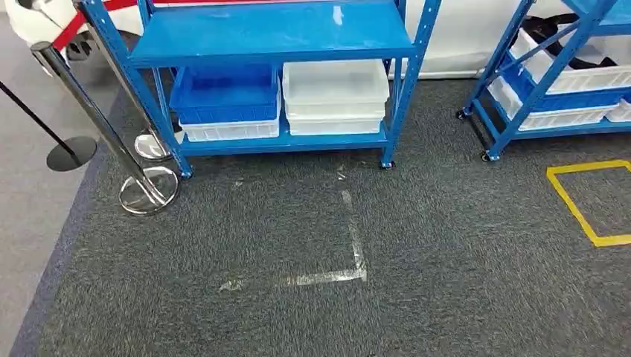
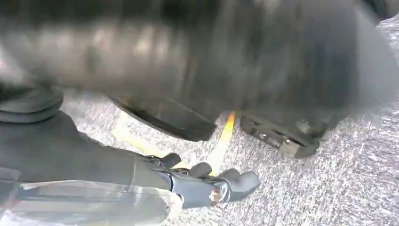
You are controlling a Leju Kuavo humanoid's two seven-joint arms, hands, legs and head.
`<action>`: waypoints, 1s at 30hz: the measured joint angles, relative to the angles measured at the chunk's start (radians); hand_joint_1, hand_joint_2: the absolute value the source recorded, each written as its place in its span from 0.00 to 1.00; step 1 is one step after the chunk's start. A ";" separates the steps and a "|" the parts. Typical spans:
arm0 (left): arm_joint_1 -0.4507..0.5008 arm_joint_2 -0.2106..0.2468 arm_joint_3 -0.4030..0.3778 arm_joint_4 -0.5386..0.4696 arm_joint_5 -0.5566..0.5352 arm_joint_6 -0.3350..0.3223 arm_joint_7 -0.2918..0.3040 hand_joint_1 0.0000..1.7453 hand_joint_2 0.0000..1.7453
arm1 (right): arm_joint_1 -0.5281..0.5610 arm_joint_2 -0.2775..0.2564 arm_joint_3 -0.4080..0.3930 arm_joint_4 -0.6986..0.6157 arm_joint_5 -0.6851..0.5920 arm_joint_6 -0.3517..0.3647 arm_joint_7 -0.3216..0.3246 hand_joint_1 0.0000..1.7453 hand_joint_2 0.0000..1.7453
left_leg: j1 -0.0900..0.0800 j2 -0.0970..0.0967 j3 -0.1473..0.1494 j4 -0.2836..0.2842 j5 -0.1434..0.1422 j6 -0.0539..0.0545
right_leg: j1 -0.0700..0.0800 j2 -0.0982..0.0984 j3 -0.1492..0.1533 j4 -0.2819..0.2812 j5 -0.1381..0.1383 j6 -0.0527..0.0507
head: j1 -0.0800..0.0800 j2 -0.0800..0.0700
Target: Take the parts from the cabinet and place them on the table.
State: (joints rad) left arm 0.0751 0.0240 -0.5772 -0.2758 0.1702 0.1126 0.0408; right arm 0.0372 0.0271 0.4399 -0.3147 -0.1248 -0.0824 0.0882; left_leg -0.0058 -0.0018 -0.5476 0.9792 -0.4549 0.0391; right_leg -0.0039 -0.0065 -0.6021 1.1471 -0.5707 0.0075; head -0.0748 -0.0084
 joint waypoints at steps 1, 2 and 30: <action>-0.001 -0.001 0.026 -0.009 -0.013 -0.009 -0.003 0.00 0.00 | 0.016 -0.002 -0.021 0.000 0.008 0.005 -0.007 0.00 1.00 | 0.000 0.000 -0.001 0.001 -0.001 0.002 | -0.001 0.002 -0.040 0.085 -0.040 0.003 | -0.002 0.000; -0.003 -0.003 0.044 -0.018 -0.021 -0.014 -0.004 0.00 0.00 | 0.033 -0.005 -0.039 0.002 0.015 0.011 -0.011 0.00 1.00 | -0.001 0.000 -0.002 0.001 -0.002 0.003 | -0.003 0.003 -0.070 0.149 -0.062 0.005 | -0.001 0.000; 0.081 -0.006 0.486 -0.132 -0.164 -0.107 -0.039 0.00 0.00 | 0.117 -0.025 -0.371 -0.034 0.125 0.081 -0.083 0.00 0.00 | 0.008 -0.005 -0.013 0.037 -0.029 -0.034 | 0.001 0.005 0.045 -0.094 0.061 -0.025 | -0.011 0.000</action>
State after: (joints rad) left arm 0.1561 0.0175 -0.0908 -0.4078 0.0057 0.0057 0.0023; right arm 0.1537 0.0019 0.0694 -0.3491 0.0000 -0.0011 0.0053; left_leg 0.0023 -0.0069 -0.5602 1.0167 -0.4837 0.0056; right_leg -0.0029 -0.0019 -0.5573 1.0534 -0.5099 -0.0174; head -0.0855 -0.0084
